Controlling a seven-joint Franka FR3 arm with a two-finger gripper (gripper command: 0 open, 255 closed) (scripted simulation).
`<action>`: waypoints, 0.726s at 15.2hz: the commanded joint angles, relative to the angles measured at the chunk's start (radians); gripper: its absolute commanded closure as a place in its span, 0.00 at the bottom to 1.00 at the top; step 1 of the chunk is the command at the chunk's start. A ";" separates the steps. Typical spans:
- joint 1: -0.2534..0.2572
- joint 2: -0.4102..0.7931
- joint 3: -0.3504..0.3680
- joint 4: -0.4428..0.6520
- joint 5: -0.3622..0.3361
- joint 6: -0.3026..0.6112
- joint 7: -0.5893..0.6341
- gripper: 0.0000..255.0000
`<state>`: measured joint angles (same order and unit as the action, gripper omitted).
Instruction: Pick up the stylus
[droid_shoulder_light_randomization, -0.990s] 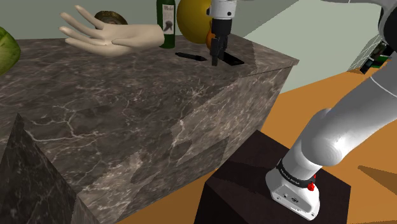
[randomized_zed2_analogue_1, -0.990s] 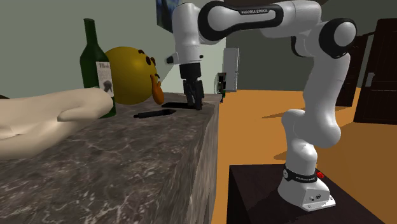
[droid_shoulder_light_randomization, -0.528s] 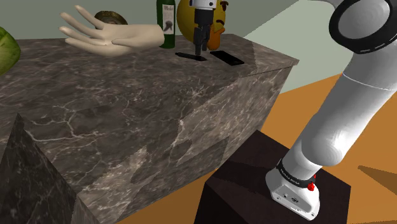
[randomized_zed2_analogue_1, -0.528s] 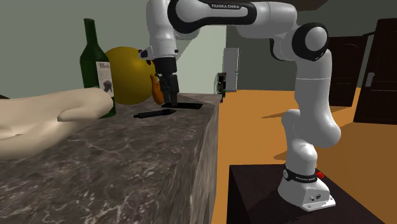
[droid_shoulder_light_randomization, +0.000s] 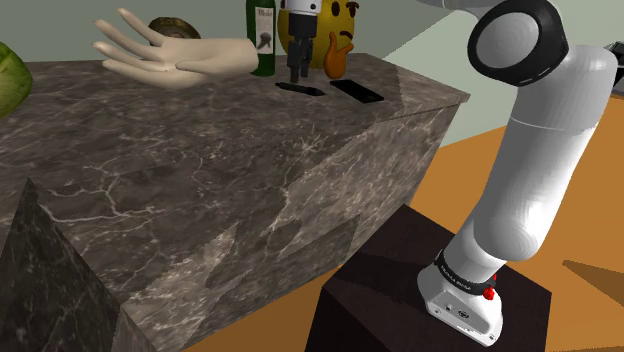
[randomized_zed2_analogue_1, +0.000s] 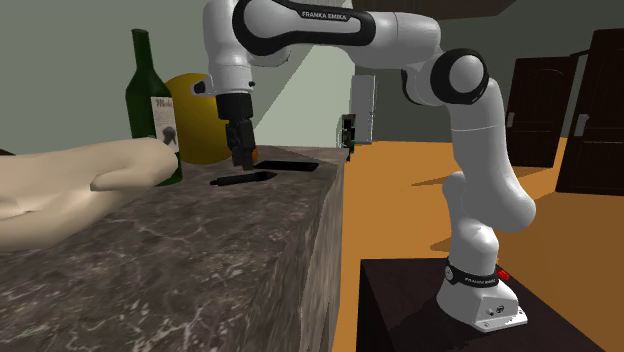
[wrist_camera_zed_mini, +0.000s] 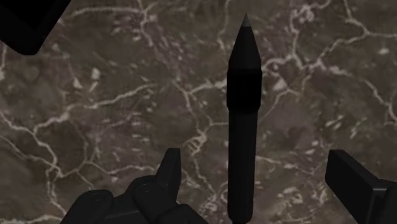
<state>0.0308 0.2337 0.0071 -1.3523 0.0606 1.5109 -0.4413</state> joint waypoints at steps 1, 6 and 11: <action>0.000 -0.005 0.000 -0.033 0.000 0.028 -0.003 0.00; -0.001 -0.014 -0.001 -0.079 0.000 0.065 -0.006 1.00; -0.001 -0.014 -0.001 -0.079 0.000 0.065 -0.006 1.00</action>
<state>0.0294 0.2191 0.0059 -1.4299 0.0606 1.5759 -0.4475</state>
